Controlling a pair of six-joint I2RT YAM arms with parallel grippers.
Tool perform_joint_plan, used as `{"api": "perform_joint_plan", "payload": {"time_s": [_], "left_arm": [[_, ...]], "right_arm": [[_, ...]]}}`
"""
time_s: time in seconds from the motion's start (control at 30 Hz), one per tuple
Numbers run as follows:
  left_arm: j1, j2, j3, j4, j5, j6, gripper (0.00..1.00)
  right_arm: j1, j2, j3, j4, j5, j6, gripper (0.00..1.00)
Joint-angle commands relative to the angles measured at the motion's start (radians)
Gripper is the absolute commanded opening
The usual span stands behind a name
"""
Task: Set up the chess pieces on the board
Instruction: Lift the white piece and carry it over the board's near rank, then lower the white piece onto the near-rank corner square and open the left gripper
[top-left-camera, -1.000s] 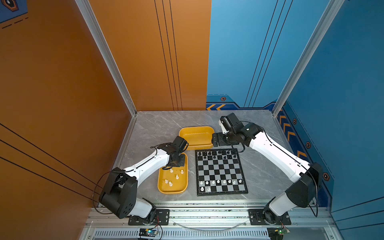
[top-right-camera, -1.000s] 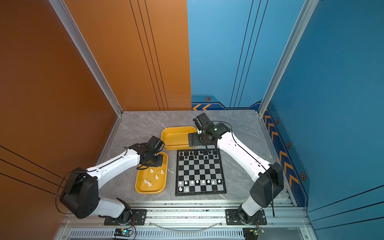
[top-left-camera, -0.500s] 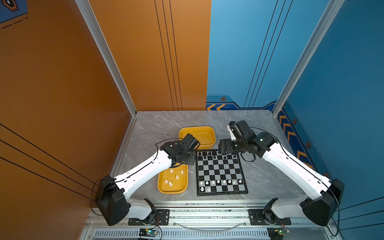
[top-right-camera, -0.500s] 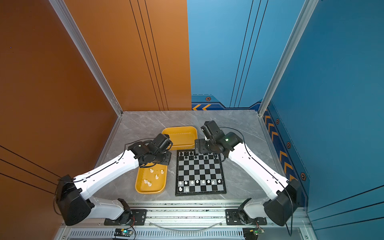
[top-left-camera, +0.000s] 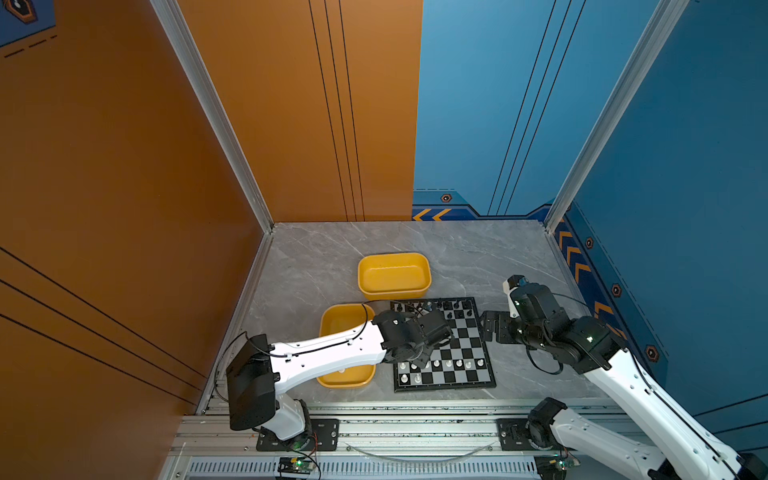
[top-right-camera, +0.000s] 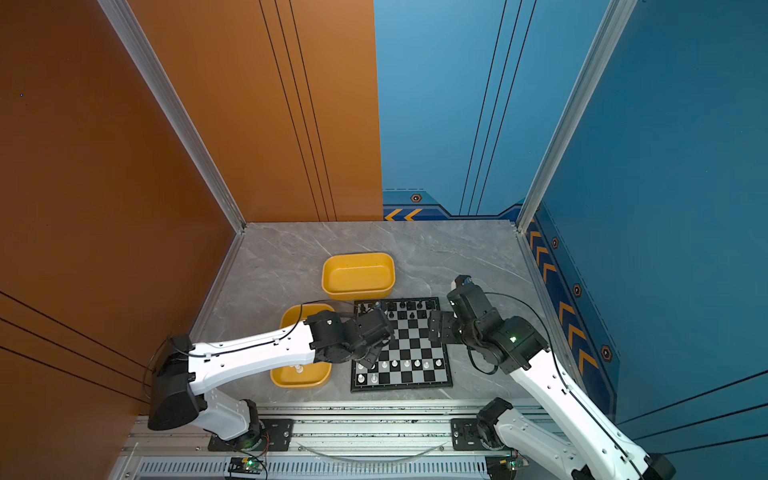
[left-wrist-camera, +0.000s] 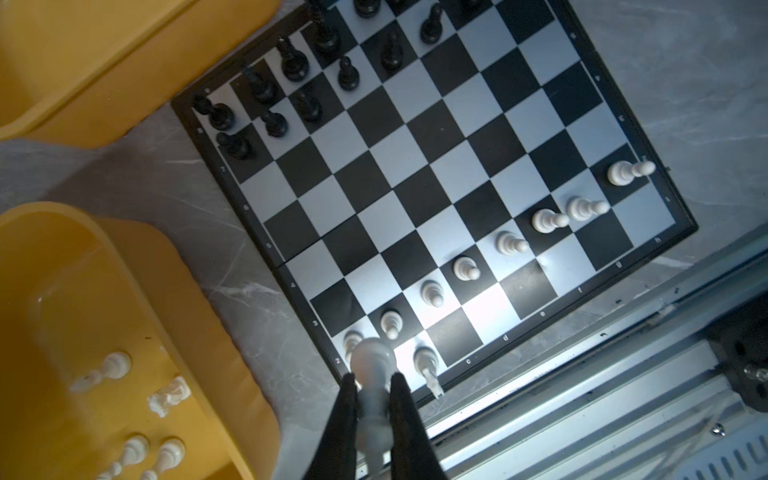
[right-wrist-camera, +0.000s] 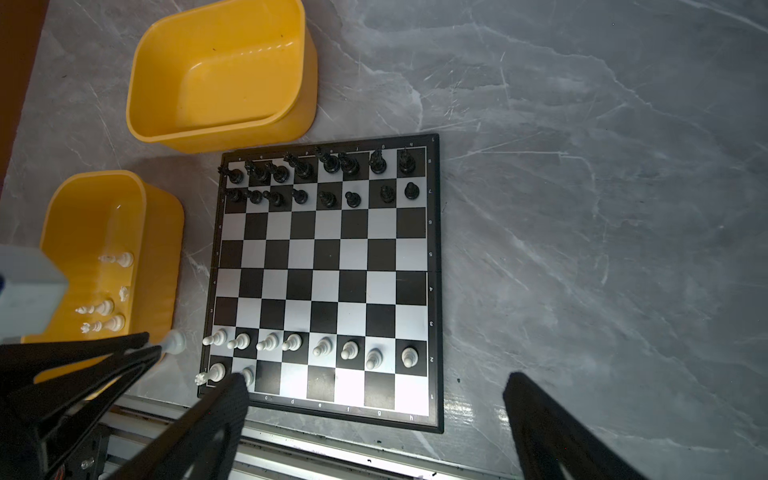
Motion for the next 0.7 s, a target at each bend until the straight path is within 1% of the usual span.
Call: {"api": "perform_joint_plan", "payload": {"time_s": [0.0,0.17,0.4,0.57,0.67], "left_arm": [[-0.026,0.023,0.045,-0.02,-0.024,-0.018,0.01],[-0.059,0.045,0.06,0.023,0.006,-0.018,0.02],[-0.096,0.149,0.115,0.052,0.027,0.008,0.03],[-0.109,0.198,0.133,0.08,0.06,0.021,0.02],[-0.118,0.229,0.146,0.082,0.06,0.038,0.02]], "right_arm": [[-0.015,-0.019,-0.02,-0.039,0.025,0.03,0.99],[-0.016,-0.04,-0.016,-0.048,0.024,0.047,0.99],[-0.017,-0.083,-0.042,-0.07,0.02,0.063,0.99],[-0.018,-0.081,-0.041,-0.088,0.023,0.052,0.99],[-0.021,-0.086,-0.049,-0.087,0.031,0.039,0.99]]}}
